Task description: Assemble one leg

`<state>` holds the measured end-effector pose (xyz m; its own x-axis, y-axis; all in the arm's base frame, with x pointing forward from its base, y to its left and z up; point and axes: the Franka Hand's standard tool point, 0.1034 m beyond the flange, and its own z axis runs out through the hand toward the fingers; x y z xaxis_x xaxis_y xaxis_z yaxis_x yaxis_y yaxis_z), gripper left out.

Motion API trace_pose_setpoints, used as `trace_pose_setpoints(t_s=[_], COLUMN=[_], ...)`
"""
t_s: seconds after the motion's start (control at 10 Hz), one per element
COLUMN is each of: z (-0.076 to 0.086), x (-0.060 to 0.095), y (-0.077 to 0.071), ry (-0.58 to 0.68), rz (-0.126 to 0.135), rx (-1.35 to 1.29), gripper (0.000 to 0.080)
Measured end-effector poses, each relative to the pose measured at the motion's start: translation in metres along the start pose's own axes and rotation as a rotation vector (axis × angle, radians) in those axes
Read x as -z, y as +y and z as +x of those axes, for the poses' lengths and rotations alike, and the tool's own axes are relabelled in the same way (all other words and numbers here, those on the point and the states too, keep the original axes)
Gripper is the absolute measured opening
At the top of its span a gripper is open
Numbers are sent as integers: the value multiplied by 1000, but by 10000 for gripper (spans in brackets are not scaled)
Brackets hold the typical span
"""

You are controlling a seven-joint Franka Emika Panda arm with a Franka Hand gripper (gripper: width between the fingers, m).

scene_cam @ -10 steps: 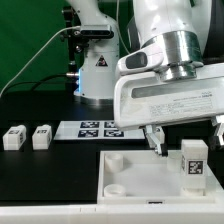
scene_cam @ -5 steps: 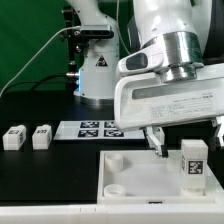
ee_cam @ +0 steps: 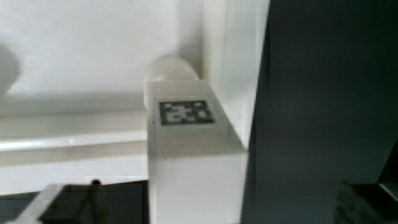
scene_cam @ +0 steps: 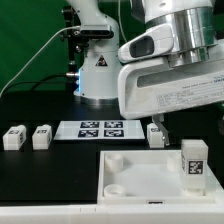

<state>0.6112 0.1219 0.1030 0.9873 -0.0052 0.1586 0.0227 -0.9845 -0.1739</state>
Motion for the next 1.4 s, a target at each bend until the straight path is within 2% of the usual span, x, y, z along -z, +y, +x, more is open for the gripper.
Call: trace_pose_setpoints(t_s=[0.1, 0.2, 0.3, 0.8, 0.9, 1.0, 1.2, 1.4], z=[-4, 3, 5, 3, 3, 5, 4, 4], x=[-3, -5, -9, -9, -11, -14, -22, -33], y=[1, 3, 6, 6, 4, 2, 14, 12], ry=[-116, -173, -159, -163, -160, -139, -143, -121], rz=[9, 16, 13, 13, 3, -8, -10, -14], rx=[-4, -4, -6, -7, -77, -106, -107, -101], gripper=[649, 649, 649, 649, 649, 649, 649, 649])
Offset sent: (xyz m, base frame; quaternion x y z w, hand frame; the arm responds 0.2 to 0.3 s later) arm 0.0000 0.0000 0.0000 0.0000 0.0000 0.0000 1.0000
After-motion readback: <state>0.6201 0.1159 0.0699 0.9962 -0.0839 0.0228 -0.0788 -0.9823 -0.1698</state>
